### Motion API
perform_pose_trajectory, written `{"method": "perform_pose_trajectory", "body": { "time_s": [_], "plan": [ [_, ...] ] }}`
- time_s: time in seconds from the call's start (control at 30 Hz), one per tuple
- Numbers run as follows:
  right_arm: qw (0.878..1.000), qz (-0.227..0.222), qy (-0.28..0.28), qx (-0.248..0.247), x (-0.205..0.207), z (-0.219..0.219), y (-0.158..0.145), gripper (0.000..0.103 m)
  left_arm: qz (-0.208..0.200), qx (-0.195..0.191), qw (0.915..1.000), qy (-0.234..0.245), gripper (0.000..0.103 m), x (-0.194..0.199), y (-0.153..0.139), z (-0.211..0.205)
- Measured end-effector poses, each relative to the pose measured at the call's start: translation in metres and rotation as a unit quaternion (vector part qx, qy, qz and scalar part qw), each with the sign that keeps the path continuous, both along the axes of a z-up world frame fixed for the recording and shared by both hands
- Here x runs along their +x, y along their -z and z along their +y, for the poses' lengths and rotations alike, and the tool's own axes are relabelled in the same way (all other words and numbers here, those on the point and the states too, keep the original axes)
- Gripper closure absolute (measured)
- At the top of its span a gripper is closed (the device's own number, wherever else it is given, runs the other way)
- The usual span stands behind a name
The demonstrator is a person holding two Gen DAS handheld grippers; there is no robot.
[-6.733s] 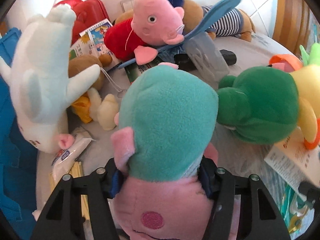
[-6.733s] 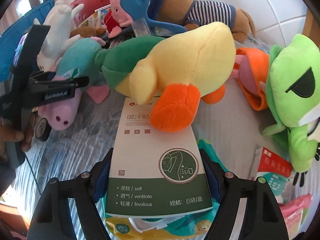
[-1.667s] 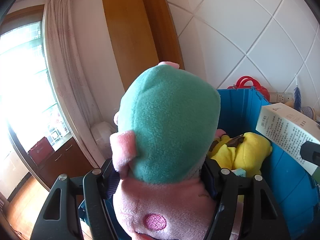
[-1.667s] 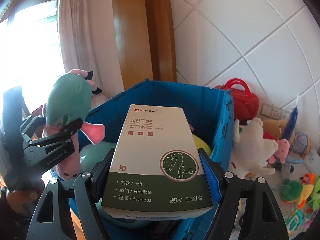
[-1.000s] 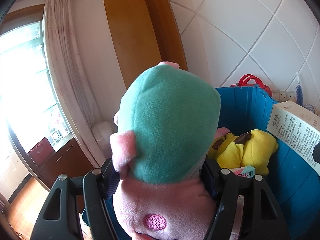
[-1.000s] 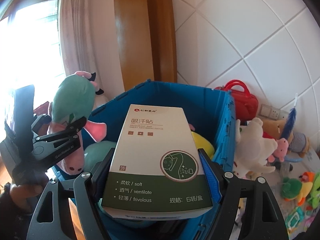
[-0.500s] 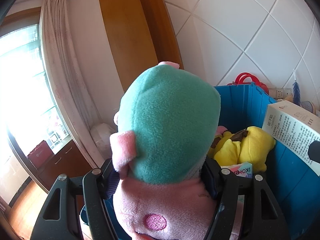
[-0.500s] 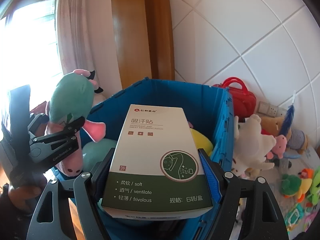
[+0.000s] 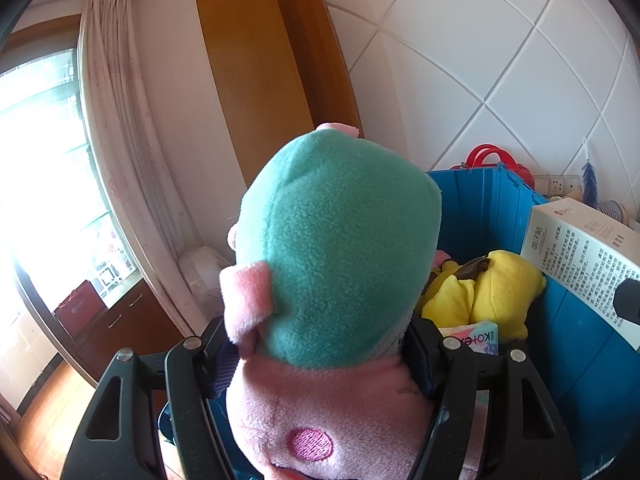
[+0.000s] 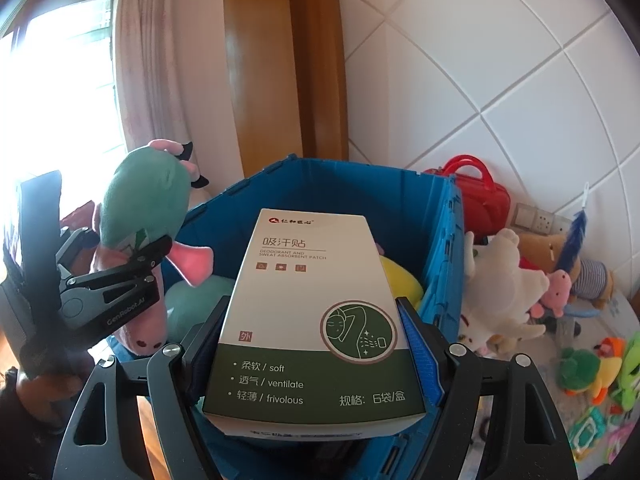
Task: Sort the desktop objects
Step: 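Hold the Peppa Pig and green-white box above the blue crate with both tools, then lower the Peppa Pig and green-white box into the crate and open both tools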
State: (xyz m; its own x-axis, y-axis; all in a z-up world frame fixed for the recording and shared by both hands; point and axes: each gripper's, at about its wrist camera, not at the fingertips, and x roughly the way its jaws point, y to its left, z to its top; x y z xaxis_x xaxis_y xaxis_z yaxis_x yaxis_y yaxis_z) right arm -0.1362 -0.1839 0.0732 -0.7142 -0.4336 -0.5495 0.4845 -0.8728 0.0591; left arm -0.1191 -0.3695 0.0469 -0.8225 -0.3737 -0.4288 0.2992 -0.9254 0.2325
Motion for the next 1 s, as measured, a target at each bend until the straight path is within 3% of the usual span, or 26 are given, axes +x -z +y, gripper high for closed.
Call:
{"method": "perform_pose_trajectory", "body": {
  "time_s": [0.67,0.83,0.93,1.0],
  "plan": [
    [1.000,-0.022,-0.001,0.007,-0.008,-0.002,0.009,0.025,-0.007,0.004,1.0000,0.000,0.032,-0.004,0.008,0.004],
    [0.999,-0.035,-0.001,0.006,-0.018,-0.005,0.014,0.025,0.000,0.002,1.0000,-0.010,0.019,-0.009,0.007,0.000],
    [0.999,-0.039,-0.001,0.004,-0.023,-0.006,0.016,0.025,0.014,0.011,0.9998,-0.004,0.001,-0.007,0.002,-0.003],
    [0.999,-0.038,-0.003,0.003,-0.024,-0.006,0.017,0.025,0.031,0.013,0.9994,-0.004,0.000,-0.003,-0.003,-0.004]
  ]
}}
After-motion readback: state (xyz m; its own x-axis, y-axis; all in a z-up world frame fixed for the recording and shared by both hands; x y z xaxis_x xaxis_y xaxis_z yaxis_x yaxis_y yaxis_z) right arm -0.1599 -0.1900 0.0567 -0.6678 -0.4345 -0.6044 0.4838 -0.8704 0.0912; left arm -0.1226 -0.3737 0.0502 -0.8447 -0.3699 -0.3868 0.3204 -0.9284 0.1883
